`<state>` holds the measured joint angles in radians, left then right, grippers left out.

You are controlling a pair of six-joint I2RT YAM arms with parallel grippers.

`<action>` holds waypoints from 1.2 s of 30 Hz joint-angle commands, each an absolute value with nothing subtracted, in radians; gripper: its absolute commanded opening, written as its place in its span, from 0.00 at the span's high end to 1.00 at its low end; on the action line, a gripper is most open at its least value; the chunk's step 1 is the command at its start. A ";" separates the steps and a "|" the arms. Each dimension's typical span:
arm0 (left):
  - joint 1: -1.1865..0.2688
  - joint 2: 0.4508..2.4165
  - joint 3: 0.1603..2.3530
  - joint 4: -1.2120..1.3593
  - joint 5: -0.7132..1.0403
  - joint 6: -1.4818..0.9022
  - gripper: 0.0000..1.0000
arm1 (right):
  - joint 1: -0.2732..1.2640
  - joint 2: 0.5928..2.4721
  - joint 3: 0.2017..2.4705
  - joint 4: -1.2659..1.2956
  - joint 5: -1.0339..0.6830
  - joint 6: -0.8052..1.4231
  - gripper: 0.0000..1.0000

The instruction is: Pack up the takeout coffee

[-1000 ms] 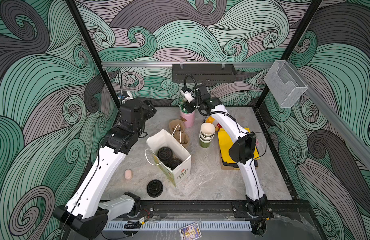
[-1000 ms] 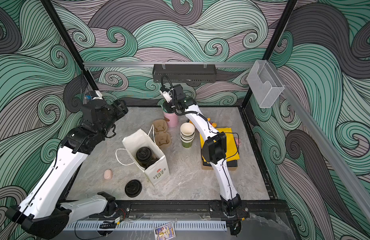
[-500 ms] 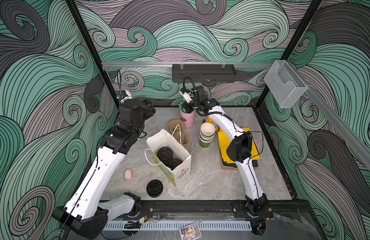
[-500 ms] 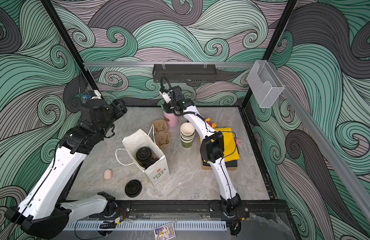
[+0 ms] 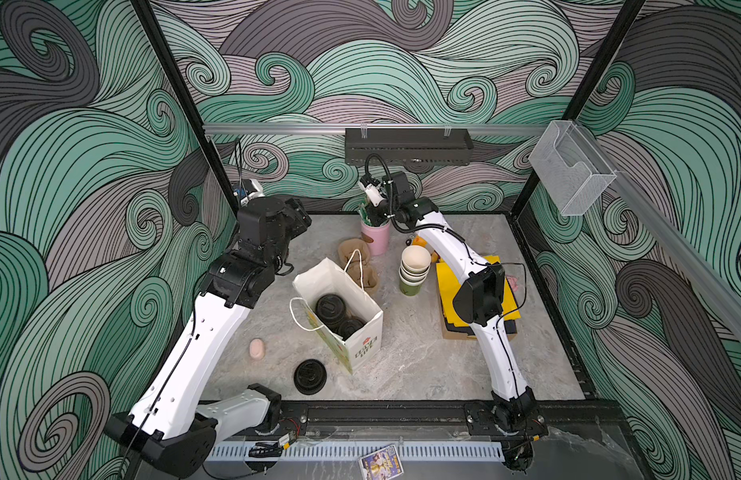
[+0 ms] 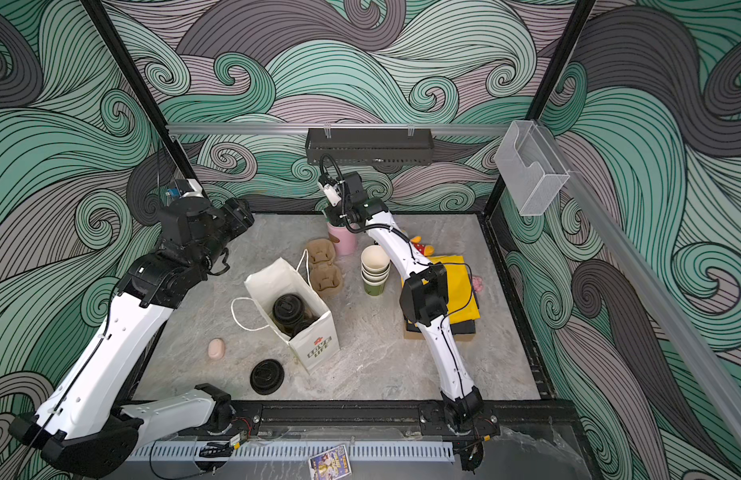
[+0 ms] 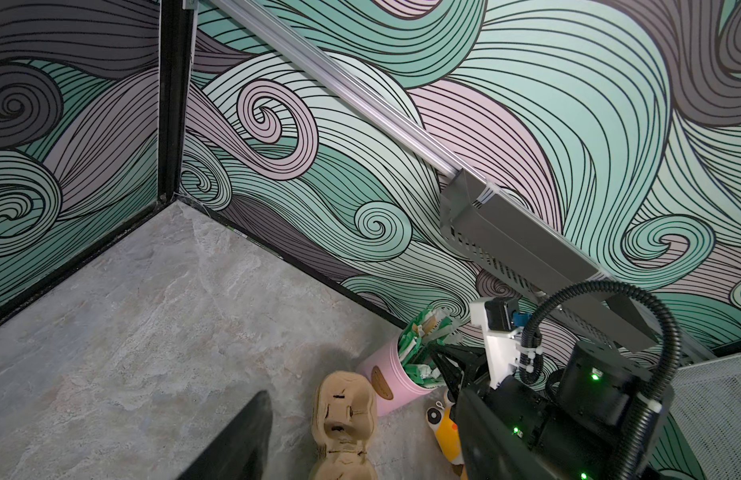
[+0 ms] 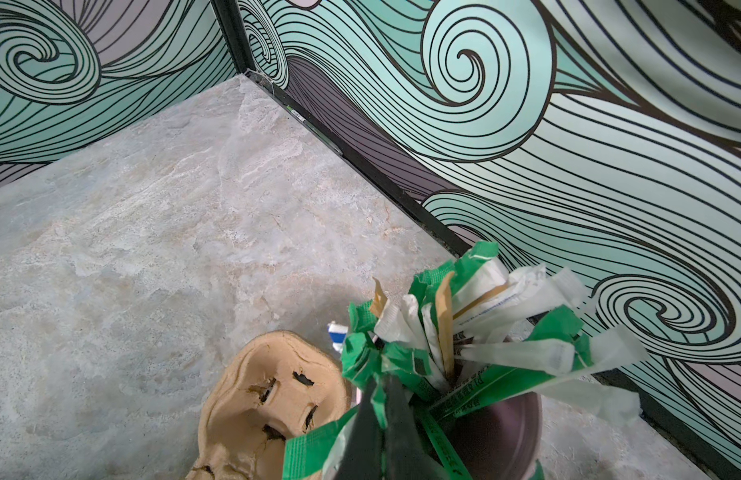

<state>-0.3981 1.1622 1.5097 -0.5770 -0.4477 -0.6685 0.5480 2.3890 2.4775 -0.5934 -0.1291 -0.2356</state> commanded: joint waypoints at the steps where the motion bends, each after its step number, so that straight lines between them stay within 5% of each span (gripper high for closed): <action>1: -0.401 1.168 1.548 -0.592 -0.449 -0.639 0.28 | 0.557 2.331 2.505 -0.563 -0.108 -0.268 1.00; 36: -0.400 1.119 1.552 -0.716 -0.412 -0.652 0.28 | 0.546 1.928 2.356 -0.633 -0.087 0.015 1.00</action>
<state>-0.3981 1.1473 1.5101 -0.6849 -0.4362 -0.6670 0.5476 1.9984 2.3711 -0.5930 -0.1059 -0.0582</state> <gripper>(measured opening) 0.719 0.049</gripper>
